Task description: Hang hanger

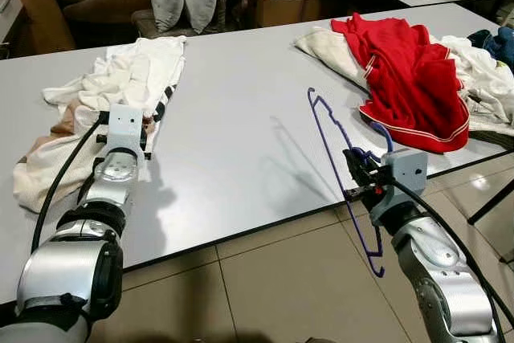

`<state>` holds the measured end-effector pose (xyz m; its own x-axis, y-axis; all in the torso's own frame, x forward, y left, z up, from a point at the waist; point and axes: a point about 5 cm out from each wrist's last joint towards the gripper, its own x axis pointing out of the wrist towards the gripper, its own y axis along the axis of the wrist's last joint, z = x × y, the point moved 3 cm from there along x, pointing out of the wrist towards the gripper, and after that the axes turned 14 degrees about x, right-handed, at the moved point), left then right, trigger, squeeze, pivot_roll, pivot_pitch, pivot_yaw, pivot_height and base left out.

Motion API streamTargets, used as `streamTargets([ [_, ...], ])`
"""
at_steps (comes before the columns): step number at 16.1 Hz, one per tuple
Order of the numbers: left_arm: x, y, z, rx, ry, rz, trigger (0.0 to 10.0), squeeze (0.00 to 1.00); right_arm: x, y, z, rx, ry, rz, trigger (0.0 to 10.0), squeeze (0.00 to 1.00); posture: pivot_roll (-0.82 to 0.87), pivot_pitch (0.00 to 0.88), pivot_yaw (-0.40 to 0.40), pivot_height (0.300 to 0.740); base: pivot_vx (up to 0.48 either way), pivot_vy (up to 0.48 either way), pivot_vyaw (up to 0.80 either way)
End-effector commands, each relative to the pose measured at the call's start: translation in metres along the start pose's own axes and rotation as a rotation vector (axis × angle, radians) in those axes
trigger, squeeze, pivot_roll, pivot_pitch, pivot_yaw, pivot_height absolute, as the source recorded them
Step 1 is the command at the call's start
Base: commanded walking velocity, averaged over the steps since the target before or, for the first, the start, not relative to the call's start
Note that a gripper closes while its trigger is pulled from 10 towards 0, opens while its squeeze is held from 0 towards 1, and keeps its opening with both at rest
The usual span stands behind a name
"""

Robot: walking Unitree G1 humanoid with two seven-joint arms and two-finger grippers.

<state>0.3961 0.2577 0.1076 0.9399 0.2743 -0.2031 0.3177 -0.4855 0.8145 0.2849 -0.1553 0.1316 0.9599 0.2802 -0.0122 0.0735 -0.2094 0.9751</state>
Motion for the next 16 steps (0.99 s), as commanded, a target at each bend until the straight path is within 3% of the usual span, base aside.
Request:
streamTargets([
  [1, 0.001, 0.002, 0.002, -0.001, -0.006, -0.009, 0.0, 0.00, 0.001, -0.001, -0.001, -0.013, -0.002, -0.004, 10.0, 0.00, -0.26, 0.000, -0.006, 0.740, 0.000, 0.000, 0.00],
  [13, 0.001, -0.009, -0.014, 0.094, 0.062, -0.057, 0.0, 0.00, -0.002, -0.011, 0.008, -0.051, 0.011, -0.039, 10.0, 0.00, -0.31, 0.000, -0.035, 0.740, 0.000, 0.000, 0.00],
  [15, 0.002, -0.002, -0.010, 0.063, 0.030, -0.027, 0.0, 0.00, -0.001, -0.010, 0.007, -0.053, 0.017, -0.037, 10.0, 0.00, -0.31, 0.000, -0.035, 0.740, 0.000, 0.000, 0.00],
  [16, 0.002, 0.002, -0.005, 0.004, 0.003, -0.009, 0.0, 0.00, -0.001, -0.009, 0.004, -0.052, 0.021, -0.034, 10.0, 0.00, -0.31, 0.000, -0.035, 0.740, 0.000, 0.000, 0.00],
])
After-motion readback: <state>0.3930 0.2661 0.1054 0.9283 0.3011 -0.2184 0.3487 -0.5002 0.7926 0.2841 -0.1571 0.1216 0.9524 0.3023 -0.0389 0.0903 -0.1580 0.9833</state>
